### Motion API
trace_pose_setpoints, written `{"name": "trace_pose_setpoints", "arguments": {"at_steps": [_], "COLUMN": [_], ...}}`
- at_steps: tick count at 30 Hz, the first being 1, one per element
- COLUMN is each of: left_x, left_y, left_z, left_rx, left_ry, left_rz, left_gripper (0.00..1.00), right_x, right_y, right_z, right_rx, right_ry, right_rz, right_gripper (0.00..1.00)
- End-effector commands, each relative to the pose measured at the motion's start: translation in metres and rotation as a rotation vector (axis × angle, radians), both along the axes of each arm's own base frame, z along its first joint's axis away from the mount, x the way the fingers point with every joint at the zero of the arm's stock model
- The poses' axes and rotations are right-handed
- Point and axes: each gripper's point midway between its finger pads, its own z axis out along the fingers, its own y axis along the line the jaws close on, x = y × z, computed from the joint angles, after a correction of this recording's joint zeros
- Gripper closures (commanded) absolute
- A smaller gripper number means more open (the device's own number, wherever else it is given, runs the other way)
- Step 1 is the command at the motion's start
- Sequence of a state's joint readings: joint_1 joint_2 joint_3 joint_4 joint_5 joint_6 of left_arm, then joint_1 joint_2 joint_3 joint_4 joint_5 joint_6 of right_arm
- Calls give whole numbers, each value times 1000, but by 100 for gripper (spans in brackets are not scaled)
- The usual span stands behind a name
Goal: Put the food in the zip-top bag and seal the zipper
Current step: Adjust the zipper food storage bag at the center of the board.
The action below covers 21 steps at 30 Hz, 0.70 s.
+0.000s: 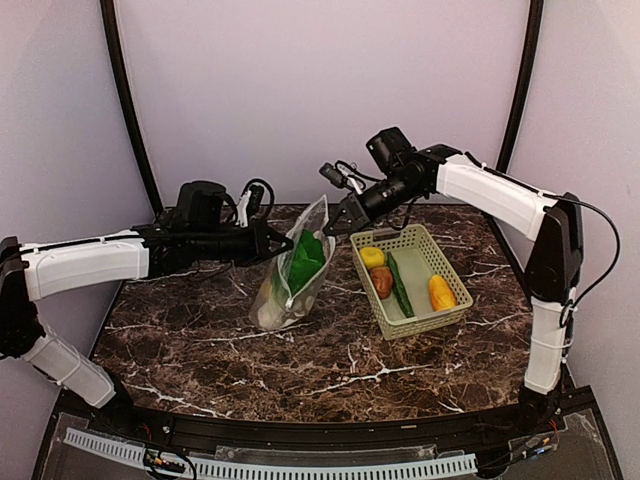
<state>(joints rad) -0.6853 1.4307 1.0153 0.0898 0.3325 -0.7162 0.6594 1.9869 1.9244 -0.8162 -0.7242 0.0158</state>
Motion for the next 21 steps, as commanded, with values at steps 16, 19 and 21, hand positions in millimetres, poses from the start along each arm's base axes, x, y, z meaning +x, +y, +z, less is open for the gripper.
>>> {"name": "trace_pose_setpoints", "arguments": {"at_steps": [16,19,21], "left_x": [-7,-4,-2], "left_y": [23,26,29], "left_z": [73,58,48], "left_rx": [21,62,99], "left_ry": [-176,-141,-126], "left_rz": [35,53,70], "left_gripper": [99,99,99], "right_x": [-4,-3,1], "right_y": [-7,-9,-11], "right_z": [37,28,24], "right_rx": [74,55,36], "right_ry": [-20,-23,-38], "right_rz": [34,18,10], "right_gripper": [100,99,96]}}
